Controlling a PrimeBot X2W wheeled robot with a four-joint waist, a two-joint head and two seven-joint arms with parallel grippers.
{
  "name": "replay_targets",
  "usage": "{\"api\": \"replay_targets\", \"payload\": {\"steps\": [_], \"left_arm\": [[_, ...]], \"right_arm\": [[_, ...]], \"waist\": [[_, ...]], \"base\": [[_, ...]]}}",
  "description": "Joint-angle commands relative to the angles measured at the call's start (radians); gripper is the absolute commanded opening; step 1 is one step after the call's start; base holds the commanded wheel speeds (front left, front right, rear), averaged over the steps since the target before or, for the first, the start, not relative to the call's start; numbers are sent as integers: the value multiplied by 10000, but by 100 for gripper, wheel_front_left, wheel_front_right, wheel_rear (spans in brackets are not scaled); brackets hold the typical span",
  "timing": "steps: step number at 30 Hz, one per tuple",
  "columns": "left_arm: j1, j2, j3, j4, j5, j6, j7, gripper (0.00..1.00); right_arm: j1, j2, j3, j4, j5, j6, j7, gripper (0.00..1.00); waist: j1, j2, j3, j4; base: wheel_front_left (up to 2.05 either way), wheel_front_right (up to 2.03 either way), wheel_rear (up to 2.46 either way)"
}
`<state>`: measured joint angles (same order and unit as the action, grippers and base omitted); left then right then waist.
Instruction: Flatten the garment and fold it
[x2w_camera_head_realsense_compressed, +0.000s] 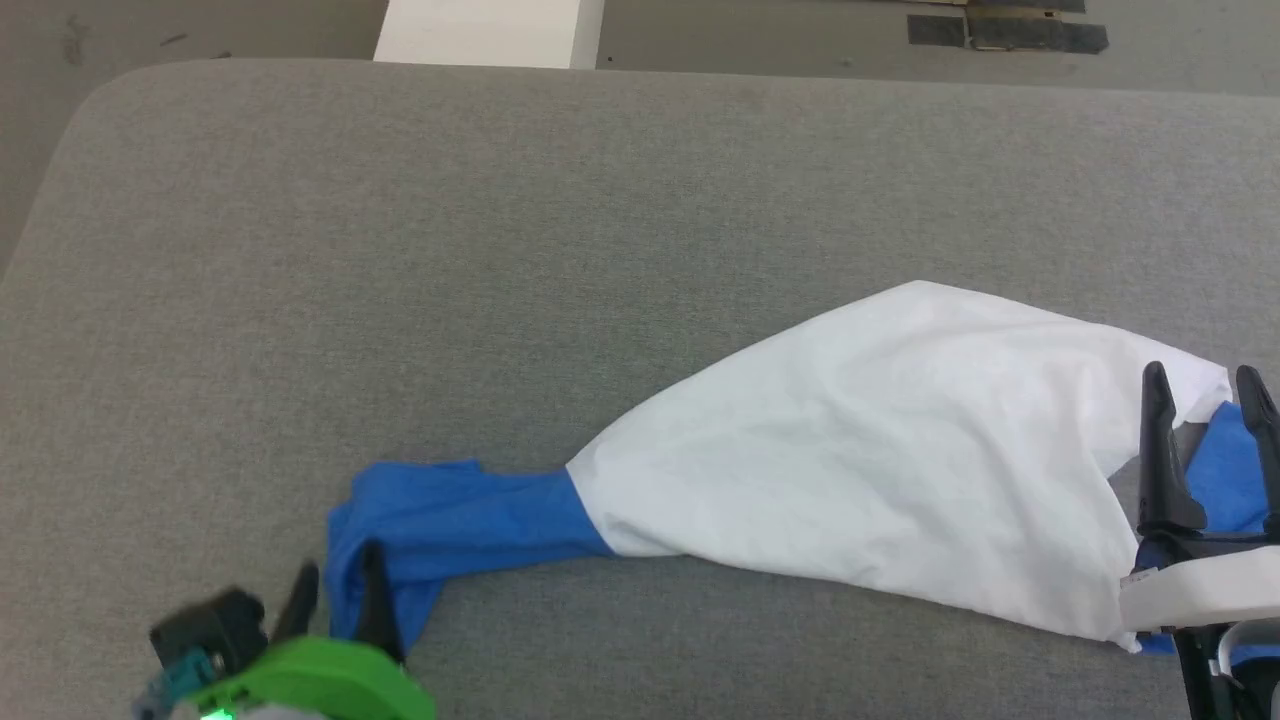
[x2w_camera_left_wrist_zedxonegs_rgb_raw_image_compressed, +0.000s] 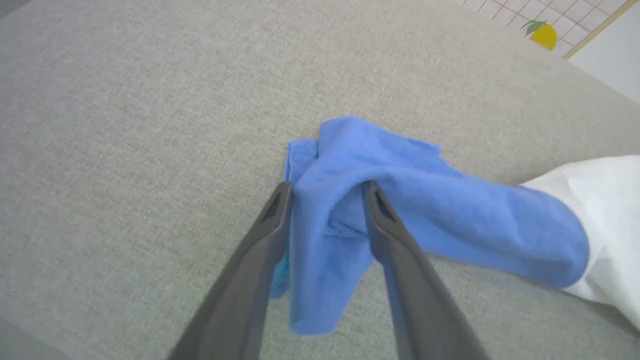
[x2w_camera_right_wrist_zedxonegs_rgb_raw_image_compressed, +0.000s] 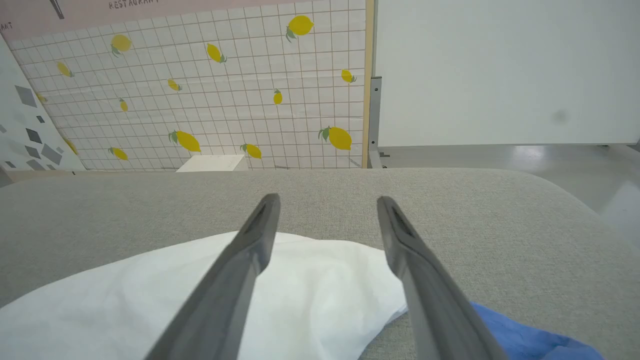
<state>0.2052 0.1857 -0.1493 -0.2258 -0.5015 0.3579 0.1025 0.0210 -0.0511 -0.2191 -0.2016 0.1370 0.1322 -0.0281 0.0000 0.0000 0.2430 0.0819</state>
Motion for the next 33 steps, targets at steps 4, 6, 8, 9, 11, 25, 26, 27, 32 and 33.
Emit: {"api": "replay_targets", "payload": {"steps": [4,6,8,9,11,25,26,27,32,33], "left_arm": [[-2372,409,-414,-1154,199,-847,64,100],[-3326,581,-753,-1281,539,-1081,309,100],[-4197,754,-1232,-1154,987,-1323,678,100],[-4773,755,-1545,-968,1165,-1511,890,100],[-5794,679,-2133,-413,1358,-1941,1316,100],[-10002,-654,-4828,5165,821,-4532,4098,100],[-10114,-670,-4986,5408,717,-4624,4315,100],[-10179,-673,-5114,5589,615,-4682,4524,100],[-10420,-403,-5916,6305,326,-4844,5299,100],[-10460,-332,-6046,6396,383,-4851,5272,41]], "right_arm": [[-172,9,57,-178,-22,-15,100,100],[-243,9,24,-247,0,-15,91,100],[-333,9,-15,-329,15,-15,82,100],[-396,9,-60,-383,21,-15,74,100],[-527,9,-127,-497,6,-15,71,100],[-1137,9,-331,-847,-3,-15,96,100],[-1154,9,-354,-851,-16,-15,102,100],[-1163,9,-366,-852,-21,-15,106,100],[-1201,9,-343,-810,-2,-15,95,100],[-1216,9,-320,-795,8,-15,95,100]], "waist": [[0,0,176,3],[0,0,376,-104],[0,0,610,-244],[0,0,747,-320],[0,0,1032,-497],[0,0,2287,-1485],[0,0,2323,-1513],[0,0,2348,-1530],[0,0,2478,-1567],[0,0,2495,-1561]], "base": [[0,0,0],[0,0,0],[0,0,0],[0,0,0],[0,0,0],[0,0,0],[0,0,0],[0,0,0],[0,0,0],[0,0,0]]}}
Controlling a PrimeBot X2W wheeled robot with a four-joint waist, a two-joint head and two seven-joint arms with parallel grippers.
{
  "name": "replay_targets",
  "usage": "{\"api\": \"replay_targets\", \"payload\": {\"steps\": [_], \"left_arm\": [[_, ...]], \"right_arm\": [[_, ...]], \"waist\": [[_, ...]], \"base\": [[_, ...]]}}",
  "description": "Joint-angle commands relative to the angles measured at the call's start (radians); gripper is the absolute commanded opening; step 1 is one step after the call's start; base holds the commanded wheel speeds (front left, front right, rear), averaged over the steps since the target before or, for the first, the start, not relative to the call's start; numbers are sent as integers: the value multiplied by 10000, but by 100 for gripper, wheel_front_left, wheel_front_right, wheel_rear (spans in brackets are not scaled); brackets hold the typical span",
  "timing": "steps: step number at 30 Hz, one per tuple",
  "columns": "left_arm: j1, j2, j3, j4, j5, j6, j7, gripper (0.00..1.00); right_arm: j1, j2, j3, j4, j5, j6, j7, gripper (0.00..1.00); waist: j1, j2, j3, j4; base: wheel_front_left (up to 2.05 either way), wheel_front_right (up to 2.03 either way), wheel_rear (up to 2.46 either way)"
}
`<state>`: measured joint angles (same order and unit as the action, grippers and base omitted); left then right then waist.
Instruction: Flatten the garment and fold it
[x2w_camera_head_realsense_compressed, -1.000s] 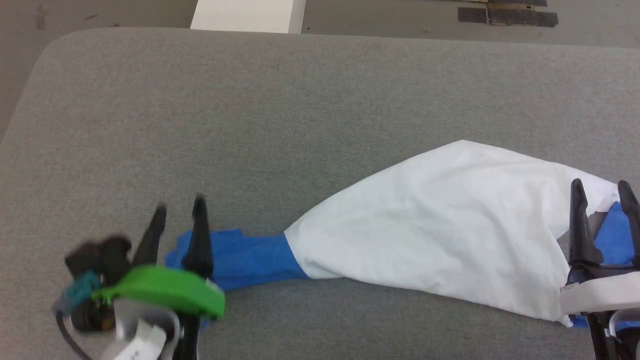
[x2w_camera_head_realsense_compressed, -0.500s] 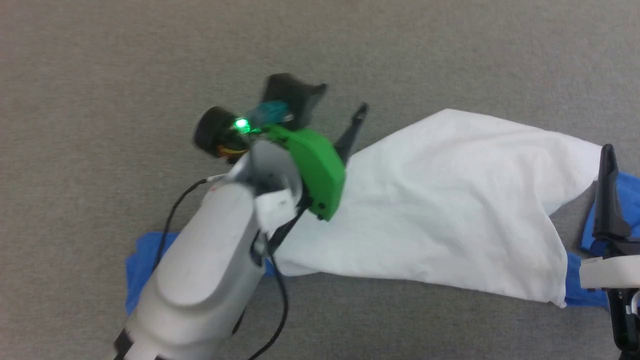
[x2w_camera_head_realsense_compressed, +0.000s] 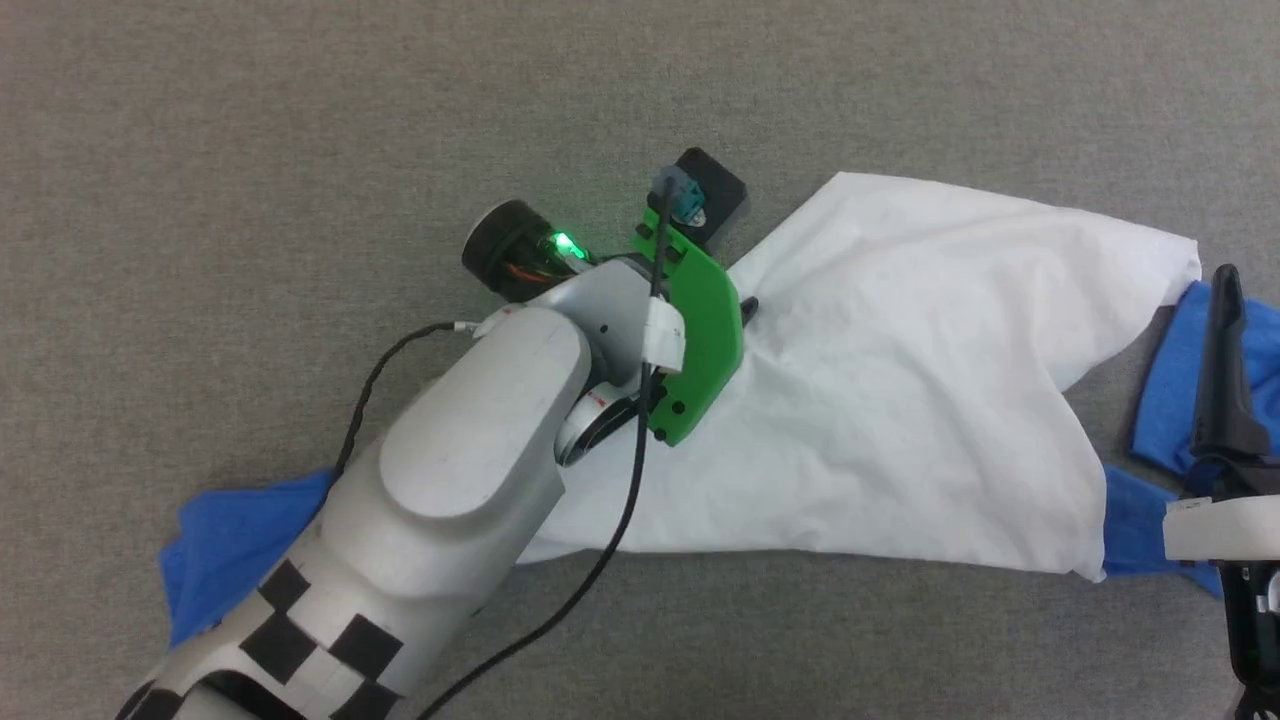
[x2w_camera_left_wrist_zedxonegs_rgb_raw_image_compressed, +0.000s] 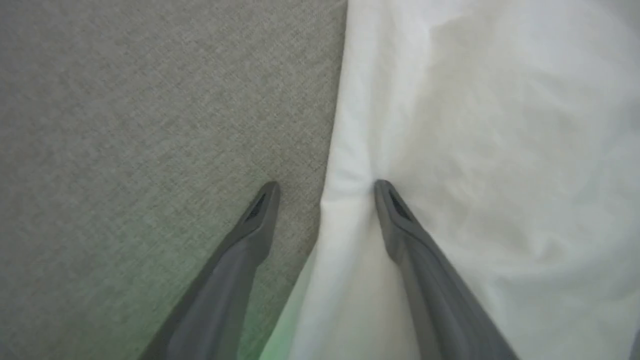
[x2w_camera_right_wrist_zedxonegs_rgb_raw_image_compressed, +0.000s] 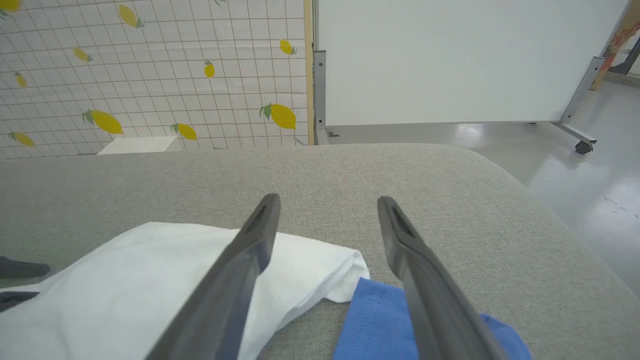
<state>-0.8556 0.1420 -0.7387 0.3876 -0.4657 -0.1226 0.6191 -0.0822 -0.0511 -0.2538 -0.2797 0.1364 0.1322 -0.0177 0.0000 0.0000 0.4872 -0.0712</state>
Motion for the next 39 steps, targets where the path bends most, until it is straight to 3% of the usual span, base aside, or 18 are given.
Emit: {"api": "replay_targets", "payload": {"steps": [1,6,10,13,20,26,28,39], "left_arm": [[118,174,-309,366,87,-54,28,0],[143,141,-323,552,-155,-65,-711,0],[-4,140,199,369,-405,131,-1363,0],[-287,284,836,-48,-491,585,-1889,0],[-1449,1255,1982,-875,364,1755,-3139,0],[-1660,1657,1785,-1092,1396,2141,-4296,2],[-1396,1676,1572,-830,1589,2187,-4540,100],[-229,1068,1580,485,1022,2236,-6167,100]], "right_arm": [[-208,9,56,6,26,-15,-10,100],[-277,9,81,115,42,-15,-49,100],[-209,9,35,267,78,-15,-103,100],[-108,9,31,394,145,-15,-137,100],[46,9,60,627,369,-15,-311,100],[84,9,80,825,479,-15,-472,100],[60,9,142,891,506,-15,-504,100],[-68,9,271,971,372,-15,-500,100]], "waist": [[0,0,60,-19],[0,0,-177,95],[0,0,-656,188],[0,0,-1017,204],[0,0,-1273,-23],[0,0,-1071,-168],[0,0,-992,-194],[0,0,-809,-161]], "base": [[0,0,0],[0,0,0],[0,0,0],[0,0,0],[0,0,0],[0,0,0],[0,0,0],[0,0,0]]}}
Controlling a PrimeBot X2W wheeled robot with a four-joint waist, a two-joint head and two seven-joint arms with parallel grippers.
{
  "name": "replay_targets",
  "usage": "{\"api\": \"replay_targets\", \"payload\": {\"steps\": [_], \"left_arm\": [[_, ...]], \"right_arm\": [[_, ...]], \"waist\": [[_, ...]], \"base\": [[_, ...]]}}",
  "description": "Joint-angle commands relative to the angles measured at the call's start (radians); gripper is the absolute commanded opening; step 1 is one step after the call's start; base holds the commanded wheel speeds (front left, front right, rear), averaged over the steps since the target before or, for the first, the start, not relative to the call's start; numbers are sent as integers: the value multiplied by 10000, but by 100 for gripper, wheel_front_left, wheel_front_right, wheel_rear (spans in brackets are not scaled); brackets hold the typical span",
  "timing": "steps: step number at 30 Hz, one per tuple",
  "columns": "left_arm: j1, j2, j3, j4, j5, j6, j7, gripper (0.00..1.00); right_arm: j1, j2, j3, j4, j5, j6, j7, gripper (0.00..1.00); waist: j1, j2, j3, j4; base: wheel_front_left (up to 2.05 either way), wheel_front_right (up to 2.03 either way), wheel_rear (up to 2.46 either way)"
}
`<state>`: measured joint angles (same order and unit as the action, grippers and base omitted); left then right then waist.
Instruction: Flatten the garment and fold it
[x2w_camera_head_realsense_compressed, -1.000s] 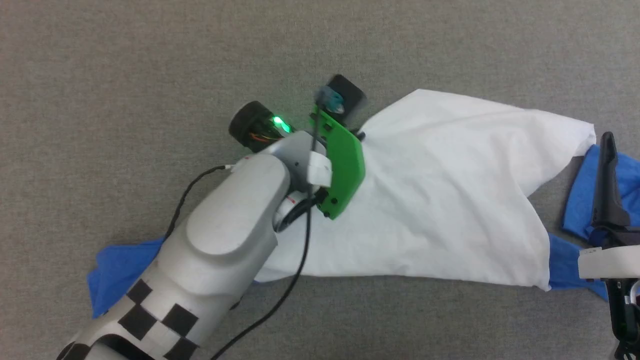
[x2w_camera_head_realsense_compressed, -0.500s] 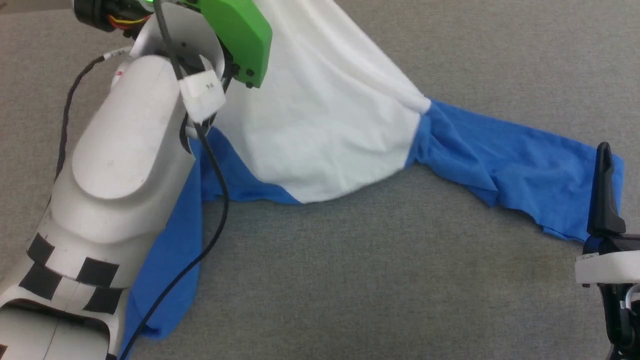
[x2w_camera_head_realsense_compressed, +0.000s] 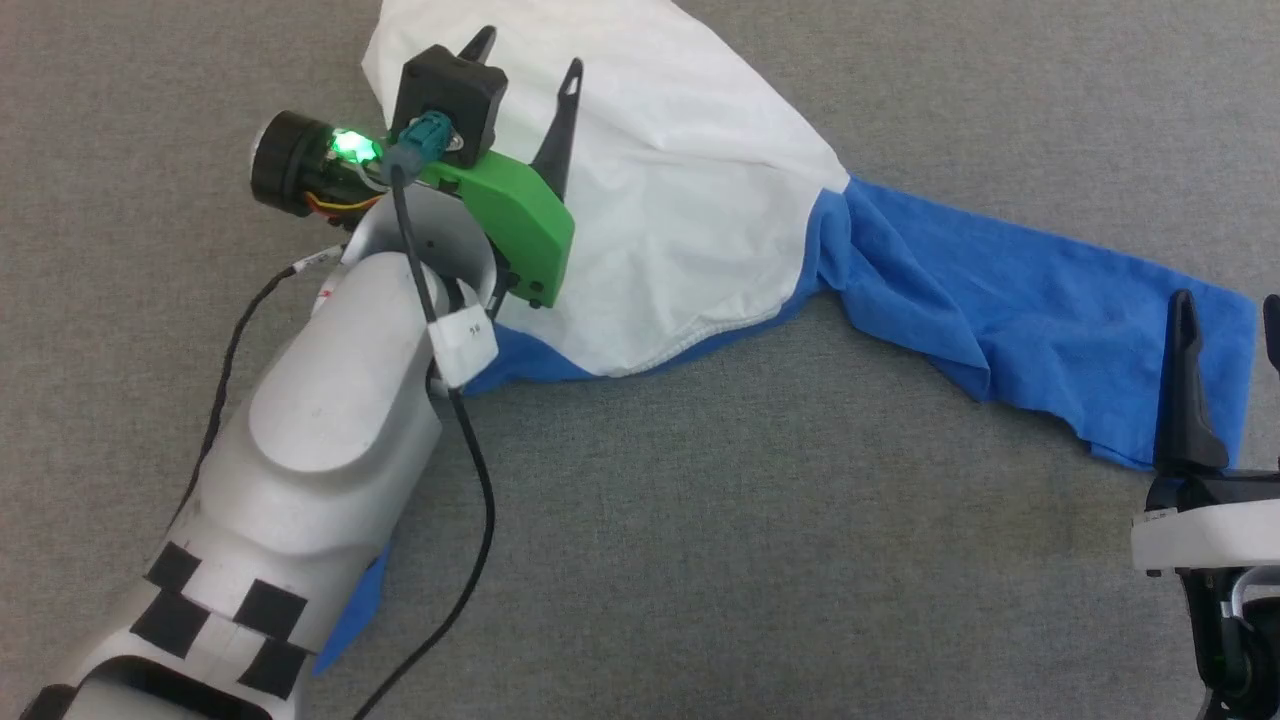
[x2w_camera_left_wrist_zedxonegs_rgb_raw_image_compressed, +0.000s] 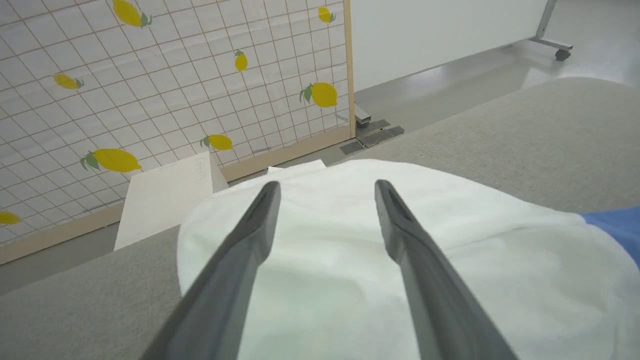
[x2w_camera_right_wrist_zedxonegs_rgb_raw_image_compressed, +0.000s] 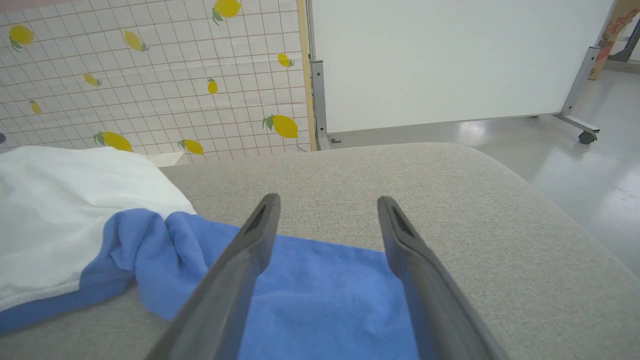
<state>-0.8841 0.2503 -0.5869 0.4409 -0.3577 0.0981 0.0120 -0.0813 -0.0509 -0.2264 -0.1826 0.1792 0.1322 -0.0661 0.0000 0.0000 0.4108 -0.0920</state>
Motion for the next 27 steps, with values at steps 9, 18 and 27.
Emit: {"api": "replay_targets", "payload": {"steps": [9,18,27], "left_arm": [[1796,-18,814,-1906,-612,785,-1928,100],[5767,349,1921,-5219,-1267,1912,-2650,100],[8823,-762,3080,-6995,-702,1725,-2734,100]], "right_arm": [[314,7,-13,-94,-209,-15,238,100],[675,7,-3,-419,-184,-15,467,100],[977,7,51,-385,35,-15,537,100]], "waist": [[0,0,-921,466],[0,0,-1294,863],[0,0,-1272,1134]], "base": [[0,0,0],[0,0,0],[0,0,0]]}}
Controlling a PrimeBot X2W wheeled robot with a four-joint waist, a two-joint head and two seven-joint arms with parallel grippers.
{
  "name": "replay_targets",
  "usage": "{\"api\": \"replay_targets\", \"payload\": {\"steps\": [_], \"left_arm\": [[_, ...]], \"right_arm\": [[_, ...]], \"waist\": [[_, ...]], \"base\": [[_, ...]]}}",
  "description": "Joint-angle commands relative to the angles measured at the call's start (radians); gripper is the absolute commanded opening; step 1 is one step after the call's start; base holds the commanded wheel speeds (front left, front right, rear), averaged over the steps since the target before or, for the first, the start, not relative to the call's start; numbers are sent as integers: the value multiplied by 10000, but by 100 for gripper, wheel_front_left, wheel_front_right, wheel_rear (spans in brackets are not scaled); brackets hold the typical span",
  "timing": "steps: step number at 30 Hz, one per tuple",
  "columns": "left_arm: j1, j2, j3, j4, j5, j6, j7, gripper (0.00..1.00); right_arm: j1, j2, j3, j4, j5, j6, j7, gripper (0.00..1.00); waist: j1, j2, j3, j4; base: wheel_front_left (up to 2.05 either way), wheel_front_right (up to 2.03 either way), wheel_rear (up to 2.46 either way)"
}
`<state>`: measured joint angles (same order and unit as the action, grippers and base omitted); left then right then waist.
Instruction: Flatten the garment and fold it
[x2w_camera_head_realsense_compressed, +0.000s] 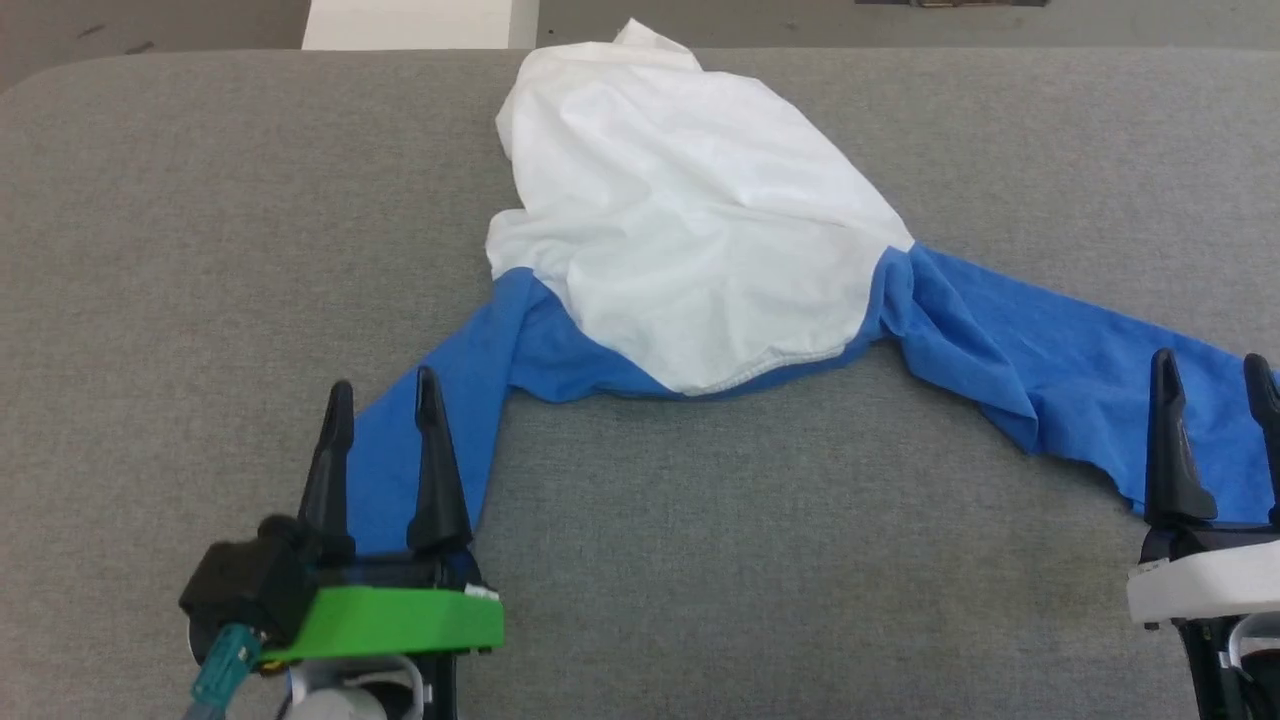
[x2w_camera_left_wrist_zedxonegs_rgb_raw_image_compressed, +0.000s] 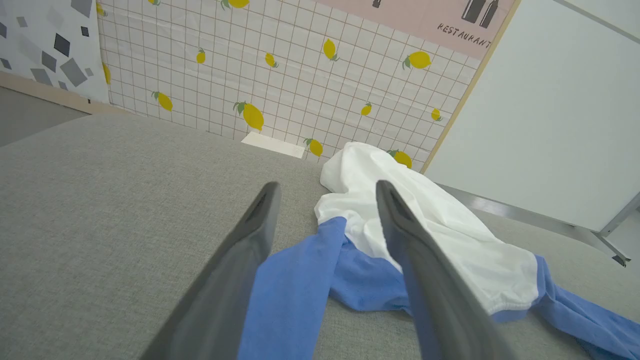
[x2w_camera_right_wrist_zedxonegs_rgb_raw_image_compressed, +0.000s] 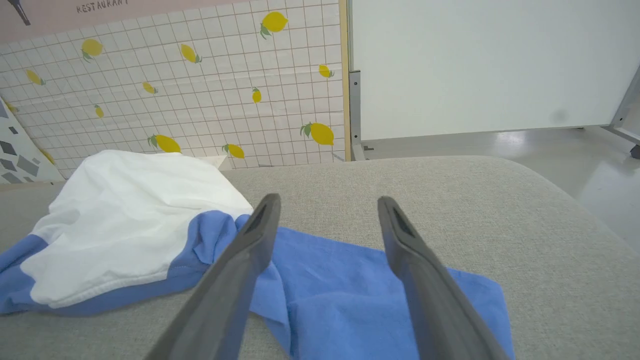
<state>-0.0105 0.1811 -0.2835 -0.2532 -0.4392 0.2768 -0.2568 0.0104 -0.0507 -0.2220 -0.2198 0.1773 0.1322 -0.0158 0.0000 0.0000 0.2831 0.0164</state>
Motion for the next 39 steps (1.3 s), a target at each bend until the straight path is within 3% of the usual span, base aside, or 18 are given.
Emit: {"api": "replay_targets", "payload": {"steps": [1,8,18,21,24,25,26,27,33,39], "left_arm": [[229,-257,148,-83,181,-207,-46,100],[210,-850,508,97,766,-1026,-48,100],[-206,-1194,600,523,1127,-1642,-48,100],[-456,-1278,634,716,1206,-1860,-49,100],[-565,-1290,601,828,1238,-1936,-49,100],[-594,-1293,599,851,1236,-1948,-49,100],[-622,-1296,597,883,1230,-1963,-49,100],[-639,-1298,602,904,1223,-1973,-49,100],[-502,-1305,670,983,1072,-1950,-49,100],[-383,-1307,580,938,921,-1888,-49,100]], "right_arm": [[42,5,-16,-37,103,-15,84,100],[-650,-221,-273,-413,-79,-15,1241,100],[-1088,-1594,-912,421,214,-15,5496,100],[-1110,-2058,-240,1473,801,-15,6913,100],[-1275,-2162,42,2050,1056,-15,7301,100],[-1327,-2176,58,2183,1107,-15,7353,40],[-1396,-2202,44,2291,1130,-15,7326,6],[-1461,-2204,-13,2344,1151,-15,7248,0],[-1922,-2458,-634,1958,974,-15,6147,0],[-2654,-3454,-1450,1306,703,-15,5577,0]], "waist": [[0,0,15,95],[0,0,317,238],[0,0,1160,318],[0,0,1511,312],[0,0,1549,306],[0,0,1544,308],[0,0,1523,311],[0,0,1486,311],[0,0,1105,248],[0,0,918,280]], "base": [[0,0,0],[0,0,0],[0,0,0],[0,0,0],[0,0,0],[0,0,0],[0,0,0],[0,0,0],[0,0,0],[0,0,0]]}}
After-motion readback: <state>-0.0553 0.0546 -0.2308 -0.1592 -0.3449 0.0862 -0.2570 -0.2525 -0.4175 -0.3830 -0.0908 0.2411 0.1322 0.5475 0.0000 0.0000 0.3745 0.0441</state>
